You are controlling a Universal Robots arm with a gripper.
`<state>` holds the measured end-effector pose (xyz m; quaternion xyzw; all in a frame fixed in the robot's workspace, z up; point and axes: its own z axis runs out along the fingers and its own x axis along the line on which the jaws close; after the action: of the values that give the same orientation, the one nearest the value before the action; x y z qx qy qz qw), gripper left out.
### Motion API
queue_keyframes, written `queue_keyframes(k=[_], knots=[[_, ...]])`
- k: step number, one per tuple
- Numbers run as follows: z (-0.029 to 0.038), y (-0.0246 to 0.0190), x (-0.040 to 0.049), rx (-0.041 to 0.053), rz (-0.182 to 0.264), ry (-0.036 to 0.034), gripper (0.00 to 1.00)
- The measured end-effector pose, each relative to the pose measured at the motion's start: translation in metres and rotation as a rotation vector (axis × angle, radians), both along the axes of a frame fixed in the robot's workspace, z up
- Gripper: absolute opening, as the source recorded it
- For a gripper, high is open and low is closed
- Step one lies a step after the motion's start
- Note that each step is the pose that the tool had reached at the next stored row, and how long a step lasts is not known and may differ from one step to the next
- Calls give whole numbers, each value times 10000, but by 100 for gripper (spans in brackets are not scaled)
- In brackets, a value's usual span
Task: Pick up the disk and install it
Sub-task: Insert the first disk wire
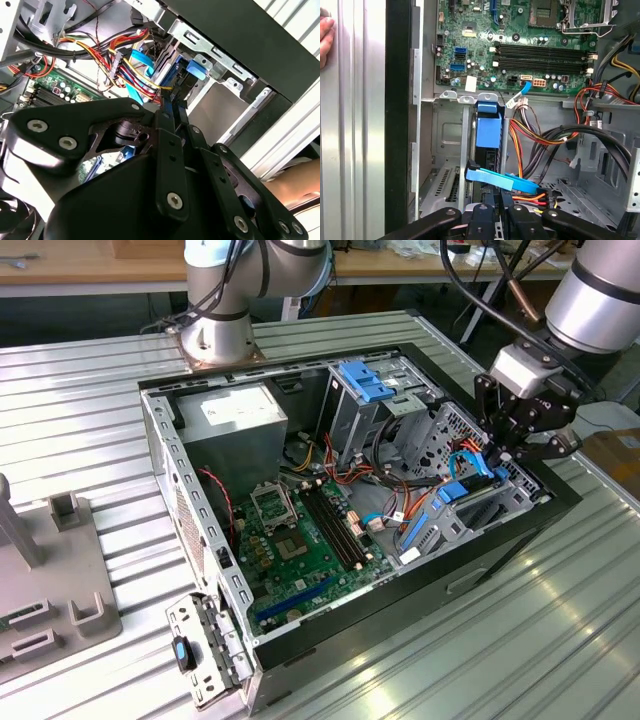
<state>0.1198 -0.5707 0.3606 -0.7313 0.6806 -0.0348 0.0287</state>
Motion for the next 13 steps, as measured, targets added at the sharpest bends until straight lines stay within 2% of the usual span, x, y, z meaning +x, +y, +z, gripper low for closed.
queue_keyframes(k=[4,7,13], knots=[[-30,-8,-3,0,-2,-83,17],[-32,-8,-5,0,-1,-89,17],[-79,-9,-6,5,3,-108,17]])
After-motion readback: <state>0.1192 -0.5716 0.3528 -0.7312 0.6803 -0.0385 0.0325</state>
